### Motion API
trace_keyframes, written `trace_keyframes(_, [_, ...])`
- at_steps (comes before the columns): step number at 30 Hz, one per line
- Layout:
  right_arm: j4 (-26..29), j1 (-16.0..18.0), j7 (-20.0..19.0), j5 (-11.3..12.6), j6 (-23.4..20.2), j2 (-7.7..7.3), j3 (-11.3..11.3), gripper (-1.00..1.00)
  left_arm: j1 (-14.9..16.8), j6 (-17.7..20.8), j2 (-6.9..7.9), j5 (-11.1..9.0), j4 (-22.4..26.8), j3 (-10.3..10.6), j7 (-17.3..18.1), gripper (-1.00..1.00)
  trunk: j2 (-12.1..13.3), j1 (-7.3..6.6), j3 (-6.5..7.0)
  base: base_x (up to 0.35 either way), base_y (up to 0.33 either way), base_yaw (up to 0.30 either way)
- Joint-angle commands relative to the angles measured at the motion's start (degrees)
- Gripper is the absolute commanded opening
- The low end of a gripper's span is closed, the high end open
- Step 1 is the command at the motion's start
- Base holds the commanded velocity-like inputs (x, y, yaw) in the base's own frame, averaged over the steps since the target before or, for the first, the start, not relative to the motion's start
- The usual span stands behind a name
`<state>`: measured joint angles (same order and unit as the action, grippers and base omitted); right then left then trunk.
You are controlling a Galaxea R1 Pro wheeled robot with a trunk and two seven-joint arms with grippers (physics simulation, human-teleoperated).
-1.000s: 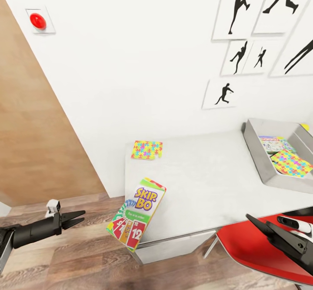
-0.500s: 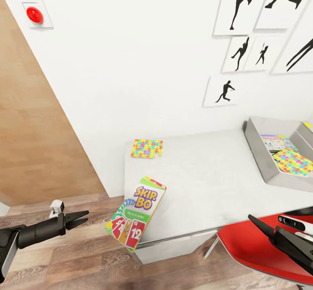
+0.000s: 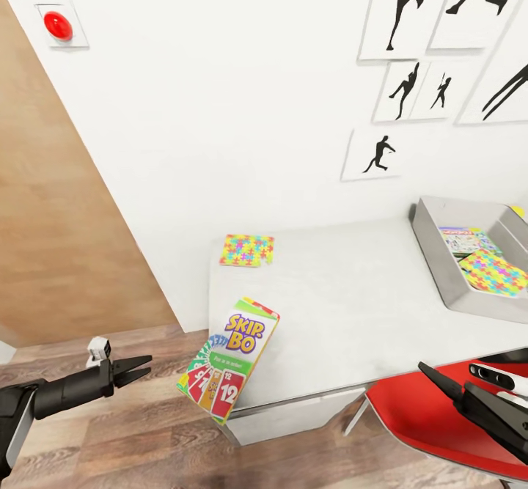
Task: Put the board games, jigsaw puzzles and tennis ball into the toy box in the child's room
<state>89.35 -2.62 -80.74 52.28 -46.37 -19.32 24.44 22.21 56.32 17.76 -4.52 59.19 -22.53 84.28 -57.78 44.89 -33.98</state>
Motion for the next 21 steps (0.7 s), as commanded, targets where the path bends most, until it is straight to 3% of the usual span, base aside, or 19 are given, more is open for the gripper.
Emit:
trace_keyframes(1, [0.04, -0.02, 0.06, 0.28, -0.49, -0.02, -0.01, 1.00, 0.02, 0.61, 0.01, -0.04, 0.03, 0.01, 0.21, 1.00, -0.04, 0.00, -0.04, -0.059, -0.128, 0.000])
trace_keyframes(8, [0.08, -0.02, 0.06, 0.33, -0.39, -0.02, 0.00, 1.00, 0.02, 0.57, 0.00, -0.05, 0.28, 0.00, 0.31, 1.00, -0.04, 0.00, -0.04, -0.073, -0.164, 0.000])
trace_keyframes(21, [0.04, -0.02, 0.06, 0.30, -0.34, -0.08, 0.00, 1.00, 0.02, 0.55, 0.00, -0.05, 0.32, 0.02, 0.36, 1.00, -0.04, 0.00, -0.04, -0.057, -0.025, 0.000])
